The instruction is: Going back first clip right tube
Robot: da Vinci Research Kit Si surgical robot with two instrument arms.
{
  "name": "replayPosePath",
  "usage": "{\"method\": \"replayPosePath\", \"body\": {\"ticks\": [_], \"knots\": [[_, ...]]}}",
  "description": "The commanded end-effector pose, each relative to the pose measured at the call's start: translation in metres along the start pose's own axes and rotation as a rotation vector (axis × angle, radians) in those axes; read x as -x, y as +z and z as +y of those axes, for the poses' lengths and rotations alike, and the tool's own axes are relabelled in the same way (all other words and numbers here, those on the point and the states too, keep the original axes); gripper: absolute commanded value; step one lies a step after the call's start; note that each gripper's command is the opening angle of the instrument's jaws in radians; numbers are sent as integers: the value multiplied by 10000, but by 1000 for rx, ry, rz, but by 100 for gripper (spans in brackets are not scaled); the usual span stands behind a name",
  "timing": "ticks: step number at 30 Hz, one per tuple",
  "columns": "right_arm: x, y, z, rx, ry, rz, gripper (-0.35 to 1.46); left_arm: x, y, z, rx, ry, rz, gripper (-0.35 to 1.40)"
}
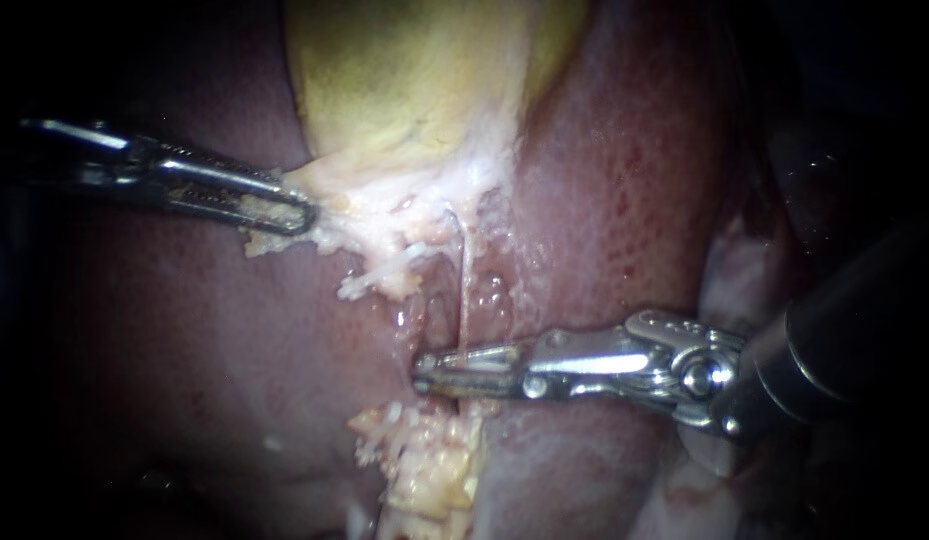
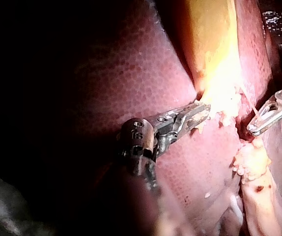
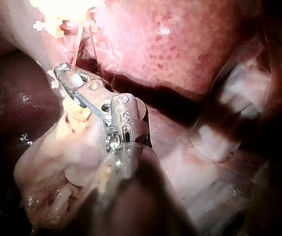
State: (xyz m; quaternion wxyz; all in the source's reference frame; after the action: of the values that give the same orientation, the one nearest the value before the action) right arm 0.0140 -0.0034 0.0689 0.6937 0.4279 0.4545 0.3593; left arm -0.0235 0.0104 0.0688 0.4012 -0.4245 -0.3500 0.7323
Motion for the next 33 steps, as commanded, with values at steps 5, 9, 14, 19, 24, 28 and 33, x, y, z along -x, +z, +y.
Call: {"method": "replayPosePath", "body": {"ticks": [5,9,14,19,24,28,33], "knots": [[1,1,3,0,-36,0,-35,0,-1,0,1,-1,0,-35],[4,2,7,-1,-110,-2,12,1,-2,0,2,0,-1,-35],[5,9,16,5,-196,0,41,2,-4,1,2,0,-1,-35],[13,14,29,36,-239,18,45,3,-4,3,0,0,-3,-35],[17,11,47,114,-285,67,48,3,-4,4,0,0,-3,-35],[13,0,57,137,-315,80,49,3,-5,5,0,0,-3,-35],[13,-10,66,163,-339,90,49,4,-6,5,0,0,-3,-35]]}}
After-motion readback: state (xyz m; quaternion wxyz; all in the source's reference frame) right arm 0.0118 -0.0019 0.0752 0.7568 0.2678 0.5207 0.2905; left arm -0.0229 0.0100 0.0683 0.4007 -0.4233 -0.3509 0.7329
